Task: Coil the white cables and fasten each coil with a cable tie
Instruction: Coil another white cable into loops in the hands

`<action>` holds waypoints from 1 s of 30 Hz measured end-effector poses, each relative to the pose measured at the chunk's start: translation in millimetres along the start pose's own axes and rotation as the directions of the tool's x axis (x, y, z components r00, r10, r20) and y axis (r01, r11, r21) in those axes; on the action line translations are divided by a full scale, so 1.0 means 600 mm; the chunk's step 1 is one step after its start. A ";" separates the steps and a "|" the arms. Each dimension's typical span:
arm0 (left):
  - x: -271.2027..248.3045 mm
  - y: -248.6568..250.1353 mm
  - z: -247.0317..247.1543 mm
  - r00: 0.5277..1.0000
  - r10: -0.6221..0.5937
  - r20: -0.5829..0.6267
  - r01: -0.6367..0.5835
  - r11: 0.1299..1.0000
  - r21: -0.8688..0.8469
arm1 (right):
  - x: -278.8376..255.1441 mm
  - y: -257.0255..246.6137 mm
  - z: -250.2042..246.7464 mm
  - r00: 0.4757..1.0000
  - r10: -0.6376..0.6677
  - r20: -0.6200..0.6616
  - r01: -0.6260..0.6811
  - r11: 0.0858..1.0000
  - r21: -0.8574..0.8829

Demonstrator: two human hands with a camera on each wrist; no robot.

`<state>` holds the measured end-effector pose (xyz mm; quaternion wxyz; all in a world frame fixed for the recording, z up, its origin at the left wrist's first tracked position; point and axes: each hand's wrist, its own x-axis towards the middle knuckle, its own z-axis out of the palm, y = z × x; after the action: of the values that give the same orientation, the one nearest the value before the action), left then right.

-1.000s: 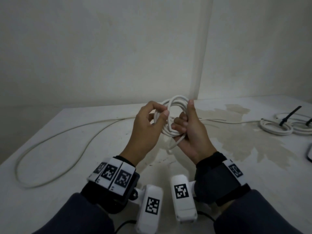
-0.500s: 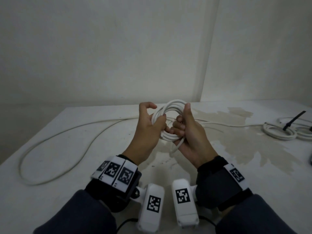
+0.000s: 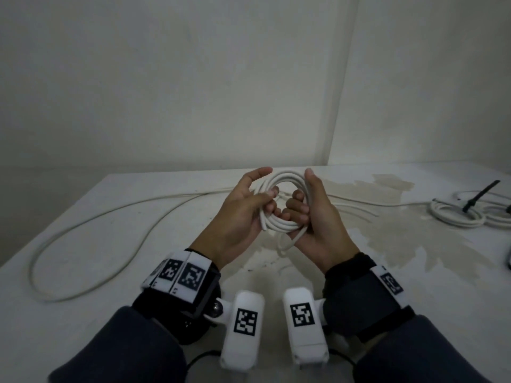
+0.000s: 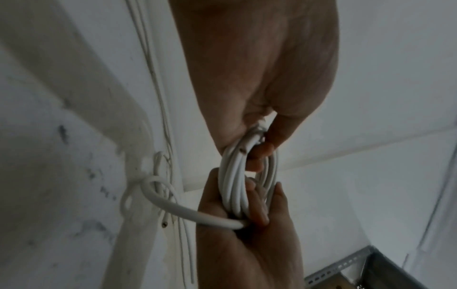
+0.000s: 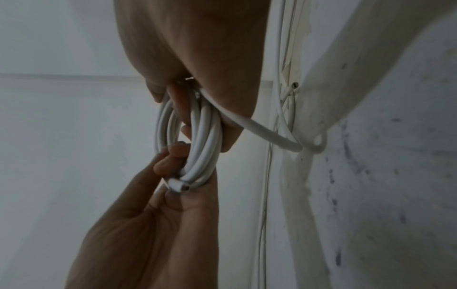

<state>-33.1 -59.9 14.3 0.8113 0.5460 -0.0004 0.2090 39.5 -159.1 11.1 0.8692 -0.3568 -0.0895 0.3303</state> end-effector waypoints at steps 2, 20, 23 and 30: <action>0.000 0.001 -0.007 0.996 -0.036 0.078 0.040 0.998 -0.054 | 0.001 -0.005 -0.002 1.000 -0.006 -0.012 0.005 1.000 -0.029; -0.001 0.022 -0.001 0.999 0.025 0.020 -0.028 0.982 0.188 | 0.002 -0.025 -0.013 0.995 -0.026 0.093 0.031 0.998 -0.050; -0.007 0.008 0.010 0.997 0.062 0.049 -0.074 0.957 0.281 | 0.003 -0.025 -0.012 0.996 -0.063 0.056 0.064 0.998 -0.018; -0.006 -0.015 0.012 0.994 0.062 0.092 -0.092 0.924 0.372 | 0.003 -0.016 -0.014 0.967 -0.251 -0.031 0.226 0.913 -0.339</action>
<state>-31.9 -70.3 8.2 0.6823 0.6985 -0.0136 0.2153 49.3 -167.7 11.1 0.8330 -0.4967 -0.1547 0.1883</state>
